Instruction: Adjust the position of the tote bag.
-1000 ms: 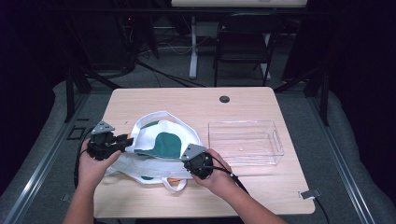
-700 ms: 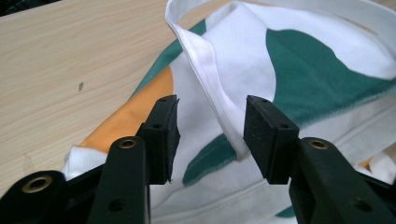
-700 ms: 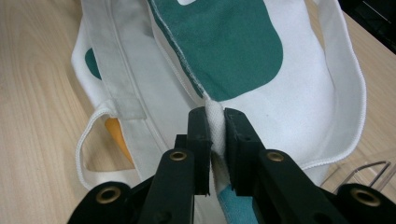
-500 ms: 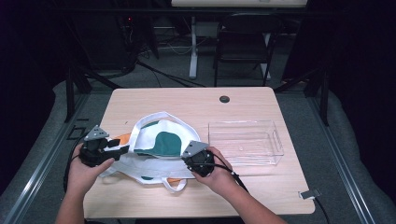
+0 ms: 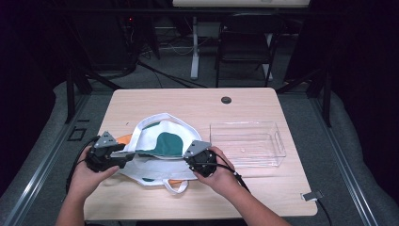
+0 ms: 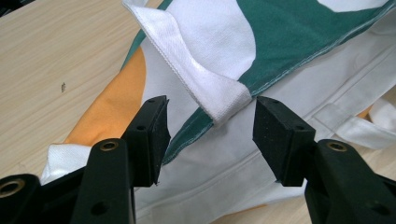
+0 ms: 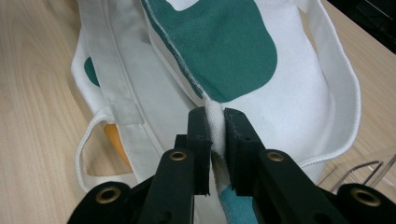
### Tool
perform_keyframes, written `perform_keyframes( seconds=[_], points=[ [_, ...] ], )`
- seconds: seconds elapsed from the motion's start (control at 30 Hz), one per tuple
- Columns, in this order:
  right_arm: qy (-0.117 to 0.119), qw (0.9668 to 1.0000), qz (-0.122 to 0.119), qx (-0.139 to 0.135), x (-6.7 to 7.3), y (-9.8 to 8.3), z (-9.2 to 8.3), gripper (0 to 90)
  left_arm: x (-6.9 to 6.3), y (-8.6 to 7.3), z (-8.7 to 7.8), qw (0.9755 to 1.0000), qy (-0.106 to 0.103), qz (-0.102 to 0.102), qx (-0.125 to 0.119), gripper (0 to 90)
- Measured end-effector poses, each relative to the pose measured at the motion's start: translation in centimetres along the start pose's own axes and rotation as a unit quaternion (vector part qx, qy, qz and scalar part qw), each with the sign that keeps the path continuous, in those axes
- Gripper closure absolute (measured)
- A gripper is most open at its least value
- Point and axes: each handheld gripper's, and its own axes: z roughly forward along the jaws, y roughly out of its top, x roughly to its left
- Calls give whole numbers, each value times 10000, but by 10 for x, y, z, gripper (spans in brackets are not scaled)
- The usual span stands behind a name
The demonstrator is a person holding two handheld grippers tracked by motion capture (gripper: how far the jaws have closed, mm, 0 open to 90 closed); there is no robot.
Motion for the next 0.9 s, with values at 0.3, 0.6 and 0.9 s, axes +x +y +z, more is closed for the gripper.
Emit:
perform_keyframes(
  seconds=[0.3,0.6,0.9],
  points=[
    [8,10000,17,-3,0,1,0,813,-6,-1,14,9985,222,418,273,445],
    [-18,10000,56,-62,0,2,0,813,-6,-3,18,9973,475,452,330,542],
    [-7,9998,151,-99,-3,3,-1,813,-3,1,15,9981,435,376,237,676]
  ],
)
